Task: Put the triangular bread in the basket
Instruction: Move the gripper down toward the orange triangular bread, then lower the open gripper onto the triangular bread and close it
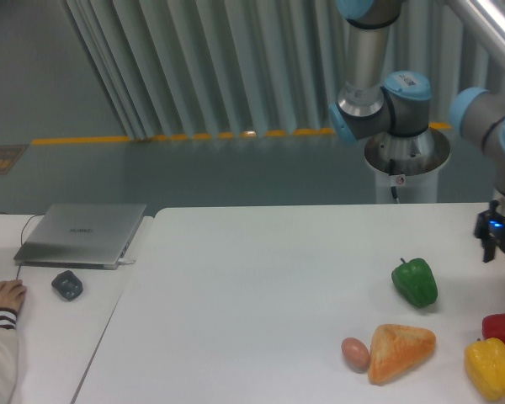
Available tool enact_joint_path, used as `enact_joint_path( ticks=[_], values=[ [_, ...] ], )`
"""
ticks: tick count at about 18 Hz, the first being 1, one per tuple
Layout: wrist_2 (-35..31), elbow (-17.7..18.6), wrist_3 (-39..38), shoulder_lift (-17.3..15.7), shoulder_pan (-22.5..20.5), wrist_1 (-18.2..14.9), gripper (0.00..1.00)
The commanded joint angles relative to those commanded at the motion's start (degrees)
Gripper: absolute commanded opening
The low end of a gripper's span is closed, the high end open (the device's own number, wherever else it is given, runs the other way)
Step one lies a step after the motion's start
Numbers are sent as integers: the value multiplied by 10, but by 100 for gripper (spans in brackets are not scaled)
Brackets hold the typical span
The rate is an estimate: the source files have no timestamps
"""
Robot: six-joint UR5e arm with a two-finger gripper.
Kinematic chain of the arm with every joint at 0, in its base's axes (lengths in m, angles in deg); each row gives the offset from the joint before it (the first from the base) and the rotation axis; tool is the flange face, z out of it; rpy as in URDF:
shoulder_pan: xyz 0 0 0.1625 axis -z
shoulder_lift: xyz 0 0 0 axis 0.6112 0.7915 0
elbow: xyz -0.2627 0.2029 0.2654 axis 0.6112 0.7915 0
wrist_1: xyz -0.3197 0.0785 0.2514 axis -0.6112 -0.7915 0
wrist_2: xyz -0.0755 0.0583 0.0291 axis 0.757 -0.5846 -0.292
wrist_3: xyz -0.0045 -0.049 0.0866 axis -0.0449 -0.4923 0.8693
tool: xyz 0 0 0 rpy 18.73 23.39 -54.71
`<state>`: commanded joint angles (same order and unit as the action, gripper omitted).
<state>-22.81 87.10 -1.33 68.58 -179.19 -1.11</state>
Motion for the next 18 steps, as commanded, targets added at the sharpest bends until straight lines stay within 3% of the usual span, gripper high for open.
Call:
enact_joint_path(
  ticks=[2,6,13,16,18],
  values=[
    [0,0,0,9,18,29,100],
    [-2,-11,6,33,43,45,100],
    [-6,-31,5,77,98,44,100],
    [-67,-29,-2,96,127,44,100],
    [-68,-26,1,102,128,44,100]
  ],
)
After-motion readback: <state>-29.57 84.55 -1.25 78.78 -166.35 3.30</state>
